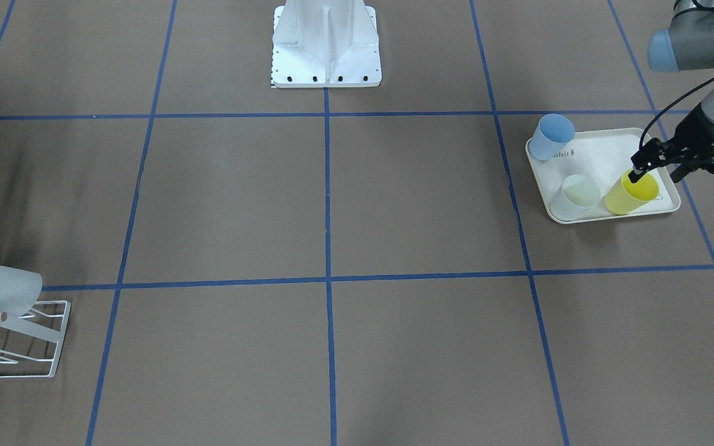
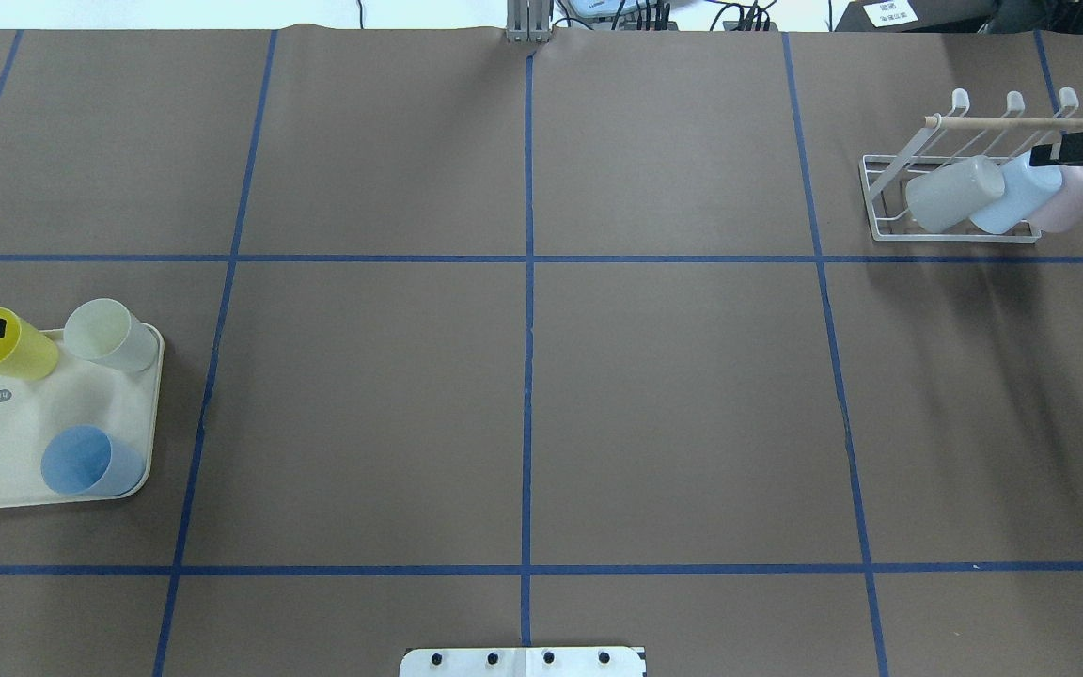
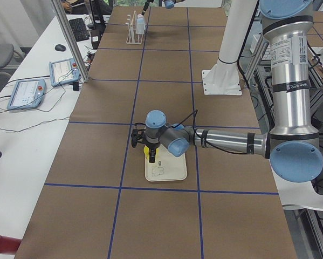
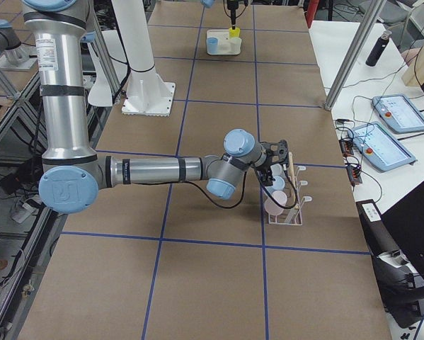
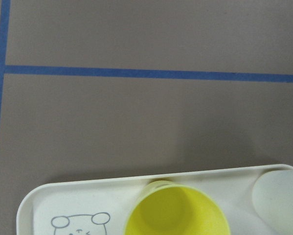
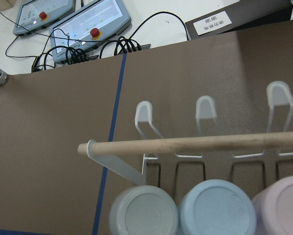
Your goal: Transfer IKEA cup to right arm and place on rack
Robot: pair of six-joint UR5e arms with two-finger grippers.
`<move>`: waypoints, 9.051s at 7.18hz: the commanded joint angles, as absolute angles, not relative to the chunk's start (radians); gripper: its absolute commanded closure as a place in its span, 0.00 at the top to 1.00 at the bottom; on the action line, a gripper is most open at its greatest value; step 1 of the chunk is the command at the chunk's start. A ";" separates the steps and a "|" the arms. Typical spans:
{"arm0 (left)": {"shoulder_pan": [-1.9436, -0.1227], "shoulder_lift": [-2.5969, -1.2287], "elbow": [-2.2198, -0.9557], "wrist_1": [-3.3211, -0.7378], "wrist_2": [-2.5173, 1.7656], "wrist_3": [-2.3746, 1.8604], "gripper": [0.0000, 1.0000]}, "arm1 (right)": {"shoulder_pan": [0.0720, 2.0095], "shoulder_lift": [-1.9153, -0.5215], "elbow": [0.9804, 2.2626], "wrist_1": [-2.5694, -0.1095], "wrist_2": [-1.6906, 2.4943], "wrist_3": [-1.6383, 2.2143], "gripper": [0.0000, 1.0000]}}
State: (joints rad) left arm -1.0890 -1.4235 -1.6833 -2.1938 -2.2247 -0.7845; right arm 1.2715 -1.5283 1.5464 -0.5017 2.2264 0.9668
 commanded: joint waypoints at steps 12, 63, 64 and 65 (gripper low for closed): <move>-1.284 -1.570 -1.844 -2.371 -2.502 -1.342 0.00 | 1.126 -1.448 1.736 -0.494 2.226 1.421 0.98; -0.899 -1.701 -1.851 -2.241 -1.947 -1.220 1.00 | 1.063 -1.227 1.527 -0.746 1.454 1.066 0.26; -0.897 -1.701 -1.852 -2.241 -1.945 -1.221 1.00 | 1.069 -1.239 1.505 -0.746 1.466 1.062 0.26; -0.894 -1.701 -1.852 -2.241 -1.945 -1.223 1.00 | 1.069 -1.259 1.502 -0.742 1.486 1.051 0.26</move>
